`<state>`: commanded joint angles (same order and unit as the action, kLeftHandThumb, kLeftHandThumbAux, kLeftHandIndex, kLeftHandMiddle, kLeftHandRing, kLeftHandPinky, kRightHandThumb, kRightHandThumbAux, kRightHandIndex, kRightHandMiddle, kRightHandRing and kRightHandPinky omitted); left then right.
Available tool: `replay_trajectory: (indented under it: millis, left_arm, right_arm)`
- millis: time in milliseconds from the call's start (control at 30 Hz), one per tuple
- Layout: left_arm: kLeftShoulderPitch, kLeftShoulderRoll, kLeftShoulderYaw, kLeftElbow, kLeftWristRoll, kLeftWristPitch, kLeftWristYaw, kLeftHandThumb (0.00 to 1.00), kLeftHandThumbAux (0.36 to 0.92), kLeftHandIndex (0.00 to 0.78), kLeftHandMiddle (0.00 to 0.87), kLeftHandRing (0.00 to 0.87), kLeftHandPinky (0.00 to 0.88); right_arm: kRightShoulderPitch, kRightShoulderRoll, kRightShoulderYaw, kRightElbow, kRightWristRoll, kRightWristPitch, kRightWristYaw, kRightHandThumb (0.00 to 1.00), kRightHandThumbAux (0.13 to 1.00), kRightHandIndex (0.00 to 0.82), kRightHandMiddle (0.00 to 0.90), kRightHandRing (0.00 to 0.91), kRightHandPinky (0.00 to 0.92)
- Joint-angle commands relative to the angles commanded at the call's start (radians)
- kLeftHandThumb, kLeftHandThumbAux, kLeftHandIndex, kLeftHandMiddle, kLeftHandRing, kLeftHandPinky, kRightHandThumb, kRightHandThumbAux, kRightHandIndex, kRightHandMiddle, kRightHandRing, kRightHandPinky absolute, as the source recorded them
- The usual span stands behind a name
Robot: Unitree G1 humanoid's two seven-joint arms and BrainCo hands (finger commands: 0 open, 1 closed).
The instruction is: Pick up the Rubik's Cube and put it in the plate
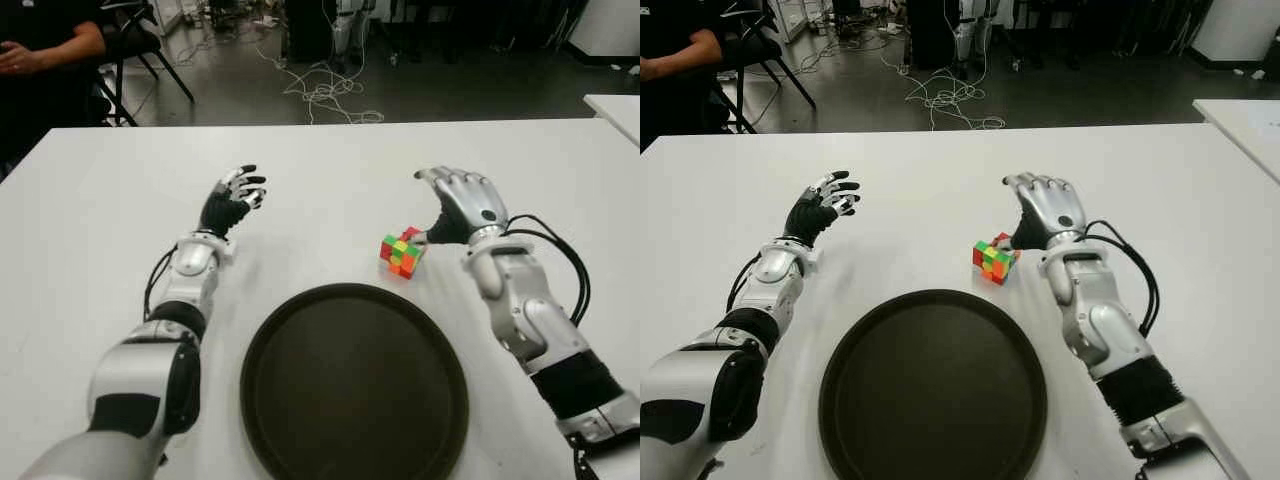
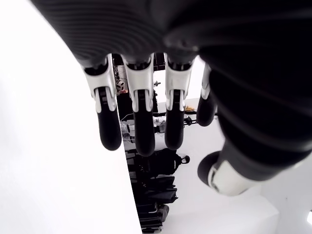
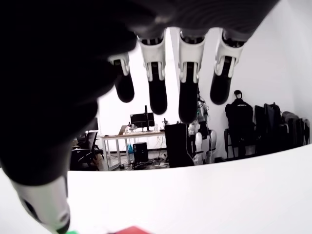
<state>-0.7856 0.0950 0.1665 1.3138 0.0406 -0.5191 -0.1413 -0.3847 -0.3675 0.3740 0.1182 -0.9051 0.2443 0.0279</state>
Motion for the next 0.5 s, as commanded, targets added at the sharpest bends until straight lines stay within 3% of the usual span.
replay_trajectory:
  millis: [267,500]
  left_arm:
    - [0.001,0.000,-0.002,-0.001,0.003,-0.002,0.005,0.133,0.734,0.176,0.262,0.256,0.289]
    - [0.002,0.002,-0.004,0.000,0.005,0.000,0.004,0.104,0.717,0.175,0.263,0.260,0.290]
  right_arm:
    - [-0.008,0.016,0.026,0.061,-0.001,-0.025,-0.010,0.000,0.753,0.185,0.220,0.235,0.223]
    - [-0.044,0.044,0.041,0.179,0.009,-0.049,-0.039,0.000,0.775,0.202,0.239,0.254,0.253]
